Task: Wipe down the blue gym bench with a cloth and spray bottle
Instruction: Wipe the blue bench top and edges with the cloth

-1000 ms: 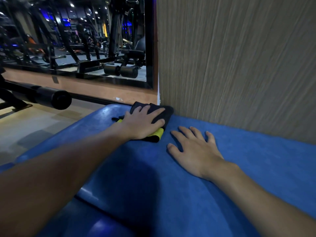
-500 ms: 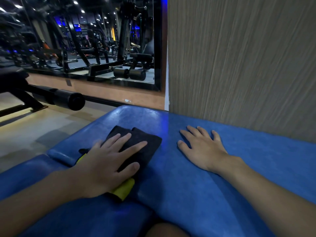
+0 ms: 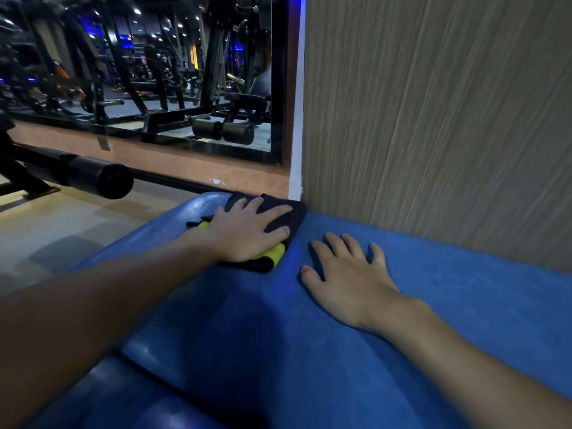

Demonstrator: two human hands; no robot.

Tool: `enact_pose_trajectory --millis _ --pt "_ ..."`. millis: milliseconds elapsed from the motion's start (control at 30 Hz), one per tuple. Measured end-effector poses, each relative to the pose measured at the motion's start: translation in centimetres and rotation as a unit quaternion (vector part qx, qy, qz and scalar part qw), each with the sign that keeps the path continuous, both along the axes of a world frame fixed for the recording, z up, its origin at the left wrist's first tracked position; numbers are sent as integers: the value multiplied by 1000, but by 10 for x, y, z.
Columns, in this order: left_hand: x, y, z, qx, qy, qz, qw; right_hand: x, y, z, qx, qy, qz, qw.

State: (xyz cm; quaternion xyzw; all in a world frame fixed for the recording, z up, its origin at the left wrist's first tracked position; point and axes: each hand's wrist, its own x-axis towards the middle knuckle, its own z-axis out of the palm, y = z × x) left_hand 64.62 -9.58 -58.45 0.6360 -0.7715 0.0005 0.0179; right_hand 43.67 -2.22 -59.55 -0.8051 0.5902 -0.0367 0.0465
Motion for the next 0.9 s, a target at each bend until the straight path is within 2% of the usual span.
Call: enact_pose_trajectory --millis 133,300,600,700,800,900 --pt "-6 -29 0 -9 2 6 1000 0 1 -1 -7 -7 3 1000" --pt "1 -5 -4 -7 8 3 1000 -5 2 0 -5 -24 2 1000" --pt "49 138 3 9 -27 -32 999 -3 6 4 4 -31 -4 999" --pt "63 173 6 25 -34 -37 998 -2 9 7 4 -9 -6 1000" --pt "63 172 9 35 -38 -32 998 2 10 13 -27 27 -6 999" --pt "57 148 9 27 -30 -28 999 11 6 15 -8 -30 -2 1000"
